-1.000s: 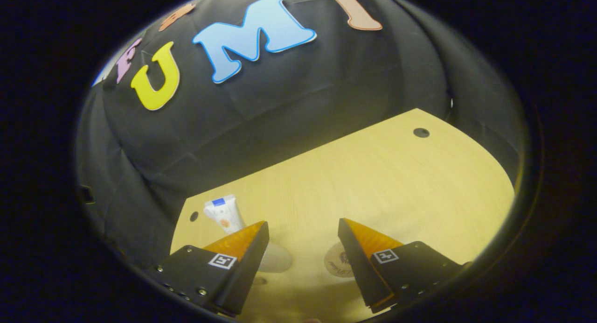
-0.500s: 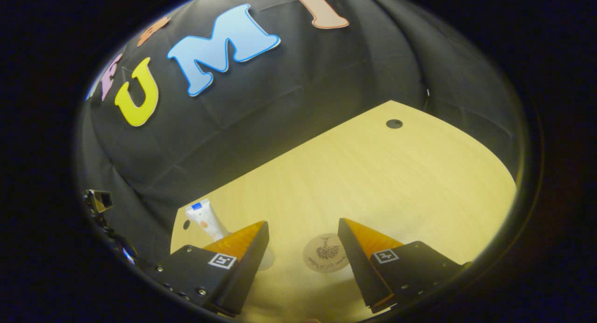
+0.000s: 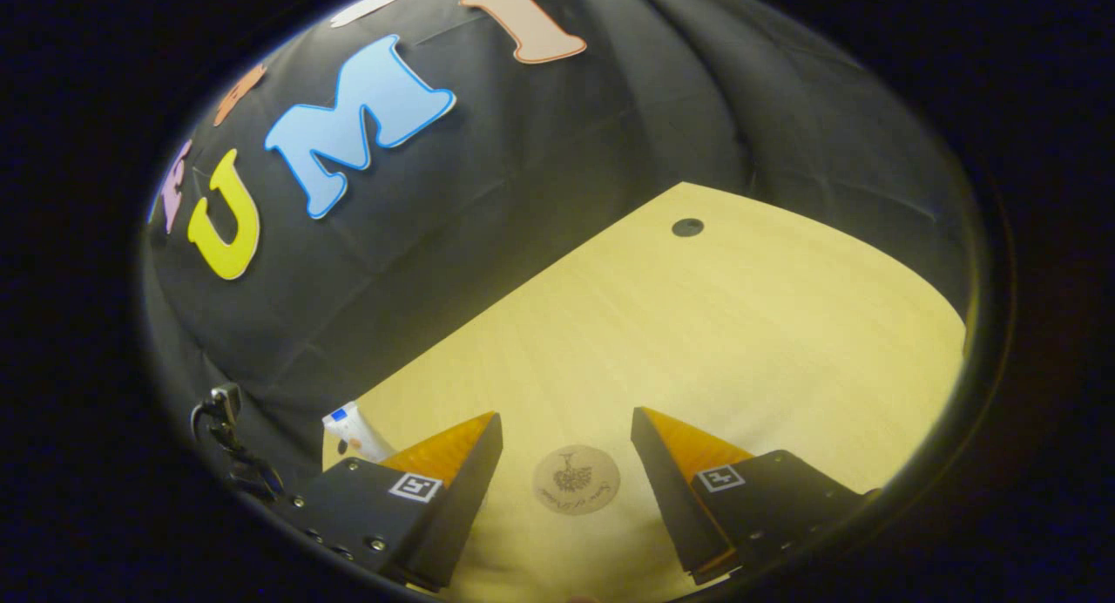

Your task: Put the toothbrush and toothpaste on the desktop into the cup, then pick up the cup and place it on the coaster on the desktop.

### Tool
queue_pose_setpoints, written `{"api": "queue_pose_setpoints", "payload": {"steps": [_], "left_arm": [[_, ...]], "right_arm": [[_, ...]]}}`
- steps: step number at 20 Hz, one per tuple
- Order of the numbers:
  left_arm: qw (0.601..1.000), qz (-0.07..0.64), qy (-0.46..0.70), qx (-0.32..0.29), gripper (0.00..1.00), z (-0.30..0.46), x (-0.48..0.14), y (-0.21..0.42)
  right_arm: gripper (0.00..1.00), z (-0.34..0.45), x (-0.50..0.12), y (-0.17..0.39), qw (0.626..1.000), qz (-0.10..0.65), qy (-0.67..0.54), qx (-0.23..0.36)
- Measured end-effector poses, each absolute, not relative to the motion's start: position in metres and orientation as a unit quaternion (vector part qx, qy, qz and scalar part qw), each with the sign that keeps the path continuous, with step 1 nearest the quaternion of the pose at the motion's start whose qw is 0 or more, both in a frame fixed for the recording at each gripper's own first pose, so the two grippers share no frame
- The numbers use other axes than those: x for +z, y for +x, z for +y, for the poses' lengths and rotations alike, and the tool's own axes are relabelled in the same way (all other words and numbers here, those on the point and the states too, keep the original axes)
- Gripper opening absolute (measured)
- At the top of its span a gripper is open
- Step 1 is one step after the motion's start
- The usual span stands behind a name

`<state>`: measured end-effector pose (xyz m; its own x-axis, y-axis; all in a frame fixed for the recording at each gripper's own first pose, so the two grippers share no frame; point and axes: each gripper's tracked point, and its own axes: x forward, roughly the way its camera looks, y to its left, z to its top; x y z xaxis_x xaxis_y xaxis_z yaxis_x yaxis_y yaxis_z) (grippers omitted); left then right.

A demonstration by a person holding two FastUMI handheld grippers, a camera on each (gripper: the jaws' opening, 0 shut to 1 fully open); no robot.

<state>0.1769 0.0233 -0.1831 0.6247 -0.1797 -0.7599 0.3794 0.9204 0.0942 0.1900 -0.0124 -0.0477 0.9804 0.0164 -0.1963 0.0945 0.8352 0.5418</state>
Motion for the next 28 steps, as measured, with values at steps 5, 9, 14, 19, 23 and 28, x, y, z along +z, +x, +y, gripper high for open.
{"api": "queue_pose_setpoints", "payload": {"steps": [5,9,14,19,23,28], "left_arm": [[0.885,0.431,0.109,-0.138,0.53,0.025,-0.202,0.186],[0.885,0.437,0.093,-0.13,0.32,0.024,-0.204,0.186],[0.893,0.427,0.081,-0.116,0.19,0.021,-0.201,0.186],[0.902,0.41,0.075,-0.114,0.14,0.017,-0.197,0.184],[0.904,0.4,0.093,-0.119,0.14,0.021,-0.186,0.176],[0.907,0.38,0.117,-0.141,0.14,0.033,-0.171,0.163]], "right_arm": [[0.91,-0.033,-0.061,0.182,0.948,0.104,0.299,-0.035],[0.91,-0.043,-0.07,0.182,0.944,0.114,0.307,-0.041],[0.9,-0.044,-0.073,0.183,0.943,0.121,0.307,-0.04],[0.9,-0.048,-0.076,0.185,0.943,0.124,0.306,-0.044],[0.9,-0.049,-0.079,0.183,0.942,0.127,0.308,-0.043],[0.9,-0.052,-0.077,0.186,0.941,0.129,0.309,-0.046]]}}
